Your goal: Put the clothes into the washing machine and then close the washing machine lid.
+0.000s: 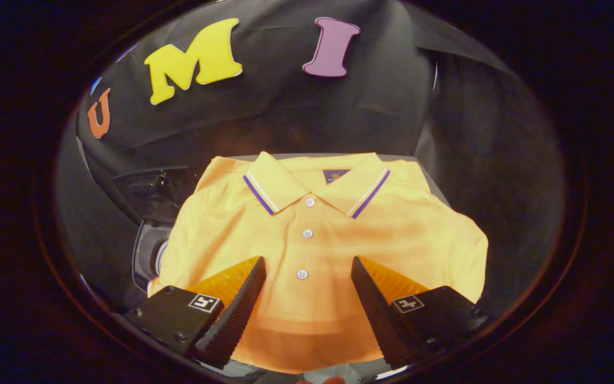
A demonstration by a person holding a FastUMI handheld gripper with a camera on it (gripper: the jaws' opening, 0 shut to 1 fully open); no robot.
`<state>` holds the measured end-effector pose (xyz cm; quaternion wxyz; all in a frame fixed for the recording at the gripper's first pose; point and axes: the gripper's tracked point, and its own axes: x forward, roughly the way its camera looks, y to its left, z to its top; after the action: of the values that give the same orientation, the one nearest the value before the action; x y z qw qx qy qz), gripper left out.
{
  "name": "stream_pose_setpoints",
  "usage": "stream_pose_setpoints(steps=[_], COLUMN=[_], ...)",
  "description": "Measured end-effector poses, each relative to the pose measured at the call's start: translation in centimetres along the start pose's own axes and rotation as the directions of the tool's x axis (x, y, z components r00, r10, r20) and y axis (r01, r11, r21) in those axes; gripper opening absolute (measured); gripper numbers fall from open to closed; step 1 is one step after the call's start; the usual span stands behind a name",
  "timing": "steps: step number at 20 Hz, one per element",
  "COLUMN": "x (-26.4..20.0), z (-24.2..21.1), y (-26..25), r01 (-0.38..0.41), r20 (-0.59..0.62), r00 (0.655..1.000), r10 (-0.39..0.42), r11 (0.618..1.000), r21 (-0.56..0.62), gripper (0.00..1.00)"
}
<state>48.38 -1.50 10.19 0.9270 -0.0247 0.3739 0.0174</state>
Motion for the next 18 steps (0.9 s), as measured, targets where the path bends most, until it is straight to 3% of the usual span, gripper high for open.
stream_pose_setpoints(steps=[6, 10, 11, 18], x=[-0.4, -0.3, -0.2, -3.9], z=[0.0, 0.8, 0.7, 5.0], y=[0.2, 0.7, 0.8, 2.1], r01=[-0.039, -0.065, -0.068, -0.064], r20=[-0.16, -0.176, -0.178, -0.089], r00=[0.987, 0.982, 0.981, 0.994], r10=[0.03, 0.069, 0.075, 0.064], r11=[0.998, 0.997, 0.997, 0.998], r21=[-0.057, 0.033, 0.045, 0.0], gripper=[0.99, 0.19, 0.08, 0.06])
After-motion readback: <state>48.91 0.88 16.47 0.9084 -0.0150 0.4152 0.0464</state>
